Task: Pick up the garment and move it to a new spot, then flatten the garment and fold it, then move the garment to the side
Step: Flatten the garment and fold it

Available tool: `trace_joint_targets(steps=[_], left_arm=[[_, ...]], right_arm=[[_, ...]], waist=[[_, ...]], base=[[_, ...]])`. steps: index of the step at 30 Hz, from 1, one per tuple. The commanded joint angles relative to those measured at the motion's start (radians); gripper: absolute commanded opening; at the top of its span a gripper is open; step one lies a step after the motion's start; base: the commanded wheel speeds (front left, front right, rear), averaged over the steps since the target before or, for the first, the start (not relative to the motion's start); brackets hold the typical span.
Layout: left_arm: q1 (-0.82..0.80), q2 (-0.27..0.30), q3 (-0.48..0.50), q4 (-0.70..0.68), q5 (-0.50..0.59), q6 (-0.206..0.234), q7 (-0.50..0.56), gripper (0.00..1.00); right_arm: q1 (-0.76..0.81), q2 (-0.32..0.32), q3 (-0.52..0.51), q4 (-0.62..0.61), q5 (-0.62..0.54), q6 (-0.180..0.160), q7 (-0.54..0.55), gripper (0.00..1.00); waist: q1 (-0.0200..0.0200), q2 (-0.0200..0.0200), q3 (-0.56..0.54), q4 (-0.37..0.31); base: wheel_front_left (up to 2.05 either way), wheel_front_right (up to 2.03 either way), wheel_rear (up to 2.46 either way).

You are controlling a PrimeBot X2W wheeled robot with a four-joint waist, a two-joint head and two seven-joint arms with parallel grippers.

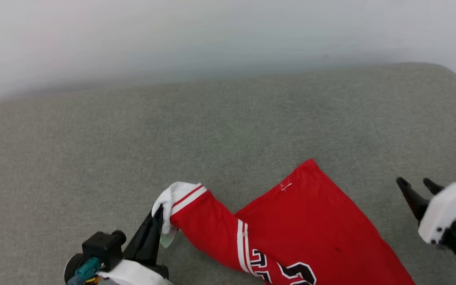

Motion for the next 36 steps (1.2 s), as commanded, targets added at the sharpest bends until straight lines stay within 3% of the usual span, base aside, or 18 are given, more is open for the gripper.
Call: trace_joint_targets(steps=[1, 5, 12, 24, 25, 26, 27, 36], left_arm=[[-0.020, -0.001, -0.003, -0.005, 0.007, -0.004, -0.004, 0.00], [-0.060, -0.014, -0.016, -0.009, 0.013, -0.013, -0.013, 0.00], [-0.146, -0.030, -0.046, 0.004, 0.028, -0.040, -0.029, 0.00], [-0.203, -0.051, -0.063, 0.049, 0.027, -0.054, -0.056, 0.00], [-0.203, -0.052, -0.064, 0.054, 0.027, -0.054, -0.057, 0.00], [-0.204, -0.052, -0.064, 0.057, 0.026, -0.054, -0.059, 0.00], [-0.204, -0.053, -0.065, 0.064, 0.023, -0.054, -0.062, 0.00], [-0.233, -0.003, -0.065, 0.059, 0.051, -0.068, -0.057, 0.00]], right_arm=[[-0.039, -0.013, 0.024, 0.014, 0.007, -0.001, 0.035, 1.00], [-0.176, -0.044, 0.100, 0.052, 0.028, -0.001, 0.235, 1.00], [-0.341, -0.025, 0.194, 0.117, -0.027, -0.001, 0.514, 1.00], [-0.420, 0.032, 0.345, 0.354, -0.059, -0.001, 0.608, 1.00], [-0.419, 0.033, 0.357, 0.371, -0.052, -0.001, 0.617, 0.40], [-0.419, 0.032, 0.364, 0.381, -0.044, -0.001, 0.615, 0.05], [-0.422, 0.026, 0.377, 0.400, -0.030, -0.001, 0.614, 0.00], [-0.517, -0.041, 0.365, 0.314, 0.022, -0.001, 0.438, 0.00]], waist=[[0.0001, 0.0000, 0.036, 0.026], [0.0001, 0.0000, 0.094, 0.058], [0.0001, 0.0000, 0.187, 0.119], [0.0001, 0.0000, 0.242, 0.131], [0.0001, 0.0000, 0.240, 0.131], [0.0001, 0.0000, 0.238, 0.132], [0.0001, 0.0000, 0.232, 0.133], [0.0001, 0.0000, 0.156, 0.131]], base=[[0.00, 0.00, 0.00], [0.00, 0.00, 0.00], [0.00, 0.00, 0.00], [0.00, 0.00, 0.00], [0.00, 0.00, 0.00], [0.00, 0.00, 0.00], [0.00, 0.00, 0.00], [0.00, 0.00, 0.00]])
